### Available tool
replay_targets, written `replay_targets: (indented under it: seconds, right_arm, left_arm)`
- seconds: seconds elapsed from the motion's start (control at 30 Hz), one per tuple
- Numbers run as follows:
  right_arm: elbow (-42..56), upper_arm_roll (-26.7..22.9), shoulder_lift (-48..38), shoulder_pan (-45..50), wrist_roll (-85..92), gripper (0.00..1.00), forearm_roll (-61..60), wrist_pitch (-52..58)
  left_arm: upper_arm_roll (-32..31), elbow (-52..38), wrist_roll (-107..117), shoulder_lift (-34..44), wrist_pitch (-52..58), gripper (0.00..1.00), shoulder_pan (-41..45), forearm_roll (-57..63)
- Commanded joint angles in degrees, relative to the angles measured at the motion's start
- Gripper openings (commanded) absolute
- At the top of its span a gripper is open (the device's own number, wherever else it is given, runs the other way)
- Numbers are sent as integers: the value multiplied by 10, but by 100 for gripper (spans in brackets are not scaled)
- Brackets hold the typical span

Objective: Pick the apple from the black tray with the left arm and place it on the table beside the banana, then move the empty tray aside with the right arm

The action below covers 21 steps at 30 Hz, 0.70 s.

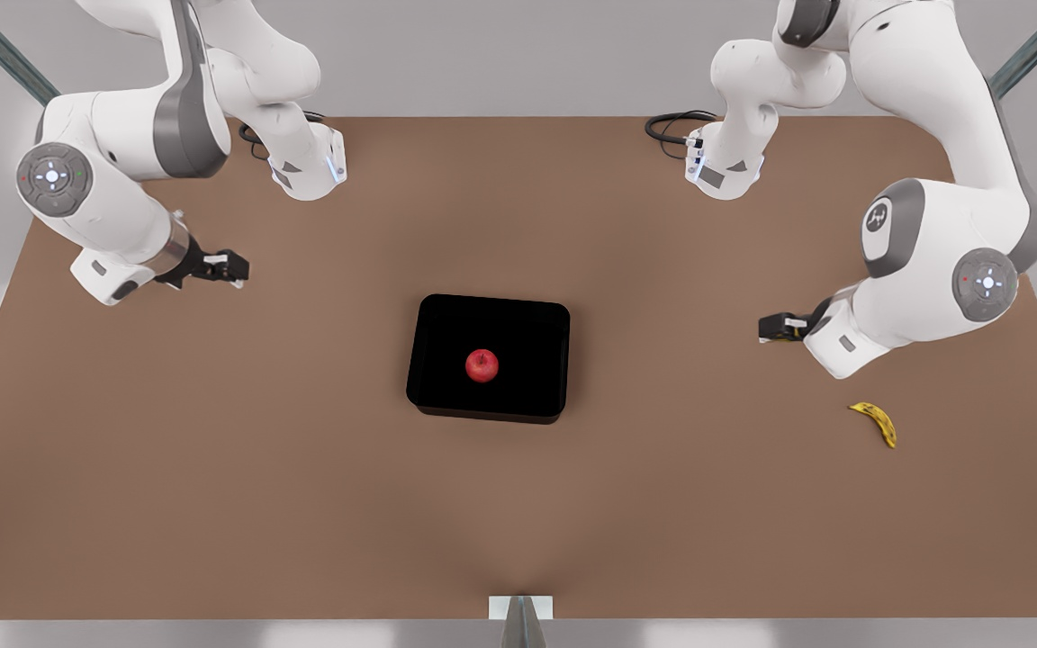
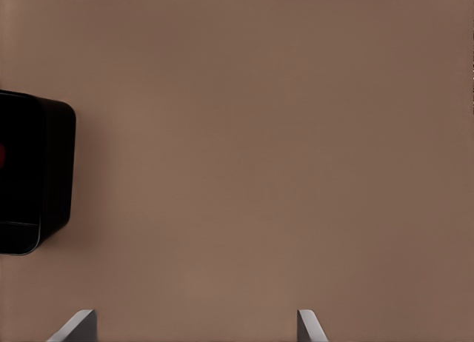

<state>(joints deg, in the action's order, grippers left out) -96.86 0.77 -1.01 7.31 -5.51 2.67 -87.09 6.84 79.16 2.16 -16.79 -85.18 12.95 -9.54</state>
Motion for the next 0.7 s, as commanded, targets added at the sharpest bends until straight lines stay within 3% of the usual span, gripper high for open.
replay_targets:
  seconds: [0.0, 0.07, 0.1, 0.17, 0.27, 0.33, 0.4, 0.47, 0.6, 0.67]
  right_arm:
    - [0, 0, 0, -49, -19, 100, 1, -12]
    - [1, 1, 0, -49, -19, 100, 1, -12]
    - [3, 1, 0, -49, -19, 100, 1, -12]
    - [3, 1, 0, -49, -19, 100, 1, -12]
    - [3, 1, 0, -48, -19, 100, 1, -9]
    - [3, 1, 0, -48, -19, 100, 1, -9]
    - [4, 1, 0, -49, -18, 100, 1, -8]
    - [4, 1, 0, -48, -18, 100, 1, -9]
    - [4, 1, 0, -49, -18, 100, 1, -9]
    - [4, 1, 0, -48, -18, 100, 1, -8]
  left_arm:
    - [0, -1, 21, -2, -17, 100, 1, 1]
    - [0, -6, 19, -2, -16, 100, 13, 1]
    - [0, -49, 21, -1, -8, 100, 44, 1]
    - [-1, -45, 54, 15, 5, 100, 139, 60]
    - [-11, -48, 305, 5, 1, 100, 292, 95]
    - [-15, -42, 362, -22, -3, 100, 345, 57]
    - [-15, -50, 465, -75, -76, 100, 407, 70]
    - [-15, -50, 624, -120, -147, 100, 419, 82]
    - [-13, -49, 708, -186, -219, 100, 425, 86]
    - [-11, -50, 710, -192, -236, 100, 385, 39]
